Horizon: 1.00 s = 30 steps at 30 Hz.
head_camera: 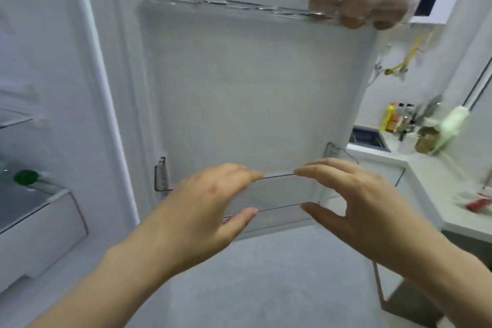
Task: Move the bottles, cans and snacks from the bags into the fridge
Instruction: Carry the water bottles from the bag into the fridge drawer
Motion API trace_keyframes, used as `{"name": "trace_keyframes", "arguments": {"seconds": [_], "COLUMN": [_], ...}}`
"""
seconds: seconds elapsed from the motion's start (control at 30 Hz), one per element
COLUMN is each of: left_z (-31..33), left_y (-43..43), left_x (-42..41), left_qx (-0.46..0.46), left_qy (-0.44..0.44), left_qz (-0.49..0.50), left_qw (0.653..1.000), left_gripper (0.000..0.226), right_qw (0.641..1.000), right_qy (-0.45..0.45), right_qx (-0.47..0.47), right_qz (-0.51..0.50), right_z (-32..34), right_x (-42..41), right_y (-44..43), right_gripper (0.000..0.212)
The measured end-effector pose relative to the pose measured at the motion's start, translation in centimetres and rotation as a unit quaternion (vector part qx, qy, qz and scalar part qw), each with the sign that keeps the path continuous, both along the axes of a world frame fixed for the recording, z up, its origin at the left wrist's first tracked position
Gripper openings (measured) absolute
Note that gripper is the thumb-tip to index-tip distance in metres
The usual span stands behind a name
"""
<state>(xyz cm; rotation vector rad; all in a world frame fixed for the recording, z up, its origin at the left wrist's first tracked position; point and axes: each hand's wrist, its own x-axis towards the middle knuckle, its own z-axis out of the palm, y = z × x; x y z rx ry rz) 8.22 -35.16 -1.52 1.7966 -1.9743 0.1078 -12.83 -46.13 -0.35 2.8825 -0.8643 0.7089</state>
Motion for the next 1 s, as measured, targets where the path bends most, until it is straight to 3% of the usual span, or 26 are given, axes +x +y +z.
{"name": "trace_keyframes", "arguments": {"seconds": [0.47,0.67,1.0], "left_z": [-0.2,-1.4,-1.9], "left_y": [-12.9,-17.5,-25.4], "left_x": [-22.1,-31.8,-45.0], "left_qx": [-0.037,-0.009,-0.015], "left_qy": [-0.015,-0.011,-0.004], "left_qz": [-0.232,-0.369,-0.577], "left_qw": [0.972,0.929,0.817], "left_gripper": [0.045,0.049,0.050], "right_qw": [0.966,0.930,0.814], "right_qy": [0.001,-0.026,-0.041], "right_qx": [-0.014,0.000,0.028], "right_qz": [-0.260,-0.366,-0.578], "right_z": [-0.7,-2.2,-3.4], "right_x": [-25.2,-33.9,-41.4], "right_y": [-0.6,0.8,2.7], "right_gripper": [0.046,0.038,0.040]}}
